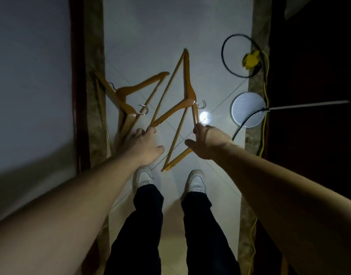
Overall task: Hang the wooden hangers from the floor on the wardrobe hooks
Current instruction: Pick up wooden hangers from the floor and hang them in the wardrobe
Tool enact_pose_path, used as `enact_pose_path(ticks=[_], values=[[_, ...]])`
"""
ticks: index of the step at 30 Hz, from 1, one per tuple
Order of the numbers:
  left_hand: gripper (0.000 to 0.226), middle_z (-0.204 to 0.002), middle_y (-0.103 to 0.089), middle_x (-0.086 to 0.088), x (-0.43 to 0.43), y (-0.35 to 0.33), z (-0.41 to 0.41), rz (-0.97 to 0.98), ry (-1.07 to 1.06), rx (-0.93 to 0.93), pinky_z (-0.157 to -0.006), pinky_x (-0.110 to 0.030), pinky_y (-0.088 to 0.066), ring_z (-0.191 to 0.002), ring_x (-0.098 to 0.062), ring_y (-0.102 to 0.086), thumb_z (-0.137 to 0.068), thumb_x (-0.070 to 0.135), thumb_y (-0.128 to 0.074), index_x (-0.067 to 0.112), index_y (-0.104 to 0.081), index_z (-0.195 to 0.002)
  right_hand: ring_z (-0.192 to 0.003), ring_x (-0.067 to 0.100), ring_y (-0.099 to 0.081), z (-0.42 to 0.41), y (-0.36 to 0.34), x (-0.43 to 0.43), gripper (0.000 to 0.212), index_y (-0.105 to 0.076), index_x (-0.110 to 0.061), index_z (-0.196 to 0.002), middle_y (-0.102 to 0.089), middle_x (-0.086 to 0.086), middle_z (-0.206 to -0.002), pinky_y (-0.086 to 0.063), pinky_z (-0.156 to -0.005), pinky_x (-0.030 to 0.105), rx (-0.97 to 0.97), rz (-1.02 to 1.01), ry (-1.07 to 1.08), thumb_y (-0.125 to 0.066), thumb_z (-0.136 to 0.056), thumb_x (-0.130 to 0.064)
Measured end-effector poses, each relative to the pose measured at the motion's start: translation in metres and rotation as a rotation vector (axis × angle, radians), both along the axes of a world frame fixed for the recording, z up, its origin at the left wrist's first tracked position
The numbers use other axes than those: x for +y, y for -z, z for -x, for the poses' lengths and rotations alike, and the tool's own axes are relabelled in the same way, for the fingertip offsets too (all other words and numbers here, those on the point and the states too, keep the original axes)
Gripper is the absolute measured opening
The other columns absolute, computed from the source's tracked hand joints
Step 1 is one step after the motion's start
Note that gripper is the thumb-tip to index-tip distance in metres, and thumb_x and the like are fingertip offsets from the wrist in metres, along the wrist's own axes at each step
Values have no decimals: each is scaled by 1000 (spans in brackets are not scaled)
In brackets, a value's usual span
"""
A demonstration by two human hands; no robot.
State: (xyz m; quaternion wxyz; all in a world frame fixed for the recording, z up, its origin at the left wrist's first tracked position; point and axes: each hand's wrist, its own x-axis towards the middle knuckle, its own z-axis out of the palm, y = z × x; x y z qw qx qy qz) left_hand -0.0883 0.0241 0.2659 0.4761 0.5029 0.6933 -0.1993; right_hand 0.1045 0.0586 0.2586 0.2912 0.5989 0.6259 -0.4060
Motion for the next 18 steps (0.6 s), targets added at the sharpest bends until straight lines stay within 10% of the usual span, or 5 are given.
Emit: enact_pose_path(ticks=[18], values=[[62, -152, -37, -5, -8, 315, -31, -46, -100, -7, -102, -49, -47, -133, -30, -44, -91, 39, -60, 27, -34, -145, -107, 29, -63, -29, 318, -26, 41, -55, -17, -125, -63, 10, -118, -55, -91, 47, 25, 6, 147, -55, -96, -47]])
